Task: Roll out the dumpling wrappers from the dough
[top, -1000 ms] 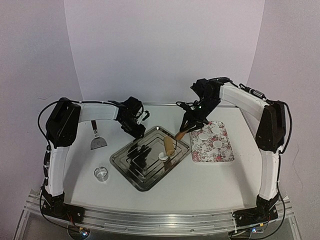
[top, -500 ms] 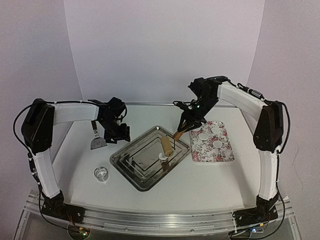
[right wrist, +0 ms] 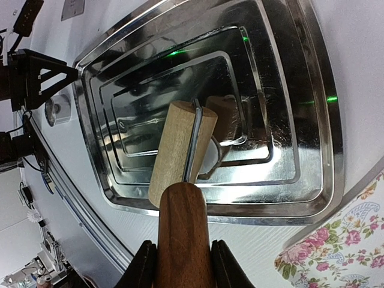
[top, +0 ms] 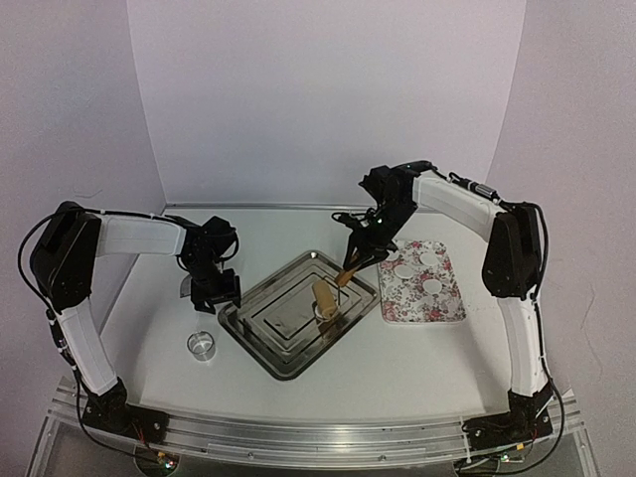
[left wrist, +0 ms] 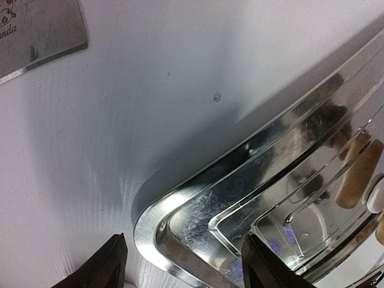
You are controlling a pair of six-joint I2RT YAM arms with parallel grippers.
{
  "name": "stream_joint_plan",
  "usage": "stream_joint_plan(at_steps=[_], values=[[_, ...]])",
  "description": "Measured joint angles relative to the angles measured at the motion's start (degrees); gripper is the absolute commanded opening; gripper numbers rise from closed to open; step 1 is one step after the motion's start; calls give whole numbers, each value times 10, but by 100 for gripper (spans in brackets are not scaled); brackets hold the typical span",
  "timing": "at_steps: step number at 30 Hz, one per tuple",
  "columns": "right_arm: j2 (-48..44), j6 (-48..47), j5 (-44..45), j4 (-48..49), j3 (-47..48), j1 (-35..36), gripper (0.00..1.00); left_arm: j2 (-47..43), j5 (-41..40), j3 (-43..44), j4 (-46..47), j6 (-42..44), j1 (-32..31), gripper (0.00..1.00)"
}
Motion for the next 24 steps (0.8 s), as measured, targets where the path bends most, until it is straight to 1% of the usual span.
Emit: stream_joint_plan(at_steps=[7,15,20,24], values=[[4,-2,27,2,-2,4,0,1,-8,0,-5,0,1,60],[4,-7,4,32,-34,4,0,8,-8,-8,-4,1,2,54],[1,-2,13,37,-40,9,0,20,-8,-9,-5,1,2,46],[-7,8,31,39,-46,11,0,24,-8,-10,-5,2,2,38]])
